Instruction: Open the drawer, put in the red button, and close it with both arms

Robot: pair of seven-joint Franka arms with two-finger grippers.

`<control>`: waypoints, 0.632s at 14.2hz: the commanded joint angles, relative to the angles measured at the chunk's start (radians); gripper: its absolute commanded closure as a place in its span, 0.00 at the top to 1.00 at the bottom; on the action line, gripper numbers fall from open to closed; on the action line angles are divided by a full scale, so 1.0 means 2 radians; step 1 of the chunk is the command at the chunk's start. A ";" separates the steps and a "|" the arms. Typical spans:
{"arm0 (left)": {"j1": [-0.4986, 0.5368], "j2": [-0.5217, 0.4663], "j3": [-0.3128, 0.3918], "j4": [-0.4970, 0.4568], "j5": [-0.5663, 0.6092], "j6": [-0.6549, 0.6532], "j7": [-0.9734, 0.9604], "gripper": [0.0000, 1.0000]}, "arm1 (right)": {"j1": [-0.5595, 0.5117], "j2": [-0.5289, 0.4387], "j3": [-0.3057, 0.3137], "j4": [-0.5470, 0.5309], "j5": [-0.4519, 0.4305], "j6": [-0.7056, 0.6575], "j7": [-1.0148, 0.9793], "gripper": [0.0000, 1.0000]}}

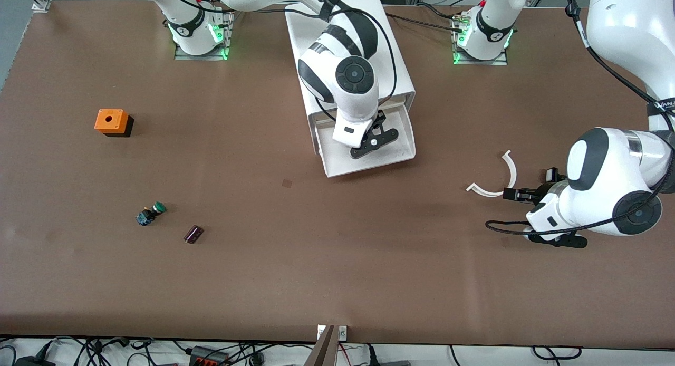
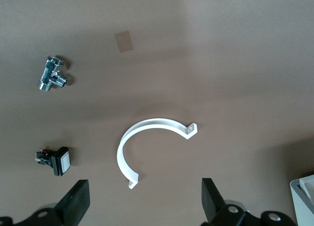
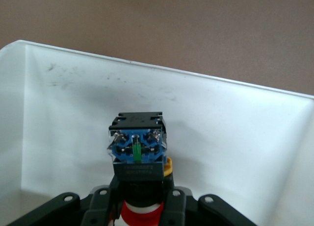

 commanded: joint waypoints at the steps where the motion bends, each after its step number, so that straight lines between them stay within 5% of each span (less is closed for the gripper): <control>1: -0.001 -0.003 -0.001 -0.006 0.007 -0.001 -0.006 1.00 | -0.009 0.009 0.005 0.015 0.008 0.002 0.024 0.00; 3: 0.000 -0.003 -0.001 -0.008 0.006 -0.001 -0.006 1.00 | -0.011 0.009 0.004 0.015 0.008 0.002 0.026 0.04; 4: 0.000 -0.003 -0.001 -0.009 0.006 -0.001 -0.006 1.00 | -0.010 0.009 0.004 0.015 0.008 0.002 0.028 0.45; 5: 0.000 -0.003 -0.001 -0.010 0.006 -0.001 -0.006 1.00 | -0.009 0.009 0.003 0.015 0.007 0.002 0.030 0.99; 9: 0.001 -0.003 -0.001 -0.010 0.006 -0.001 -0.006 1.00 | -0.009 0.003 -0.001 0.017 0.008 0.003 0.085 1.00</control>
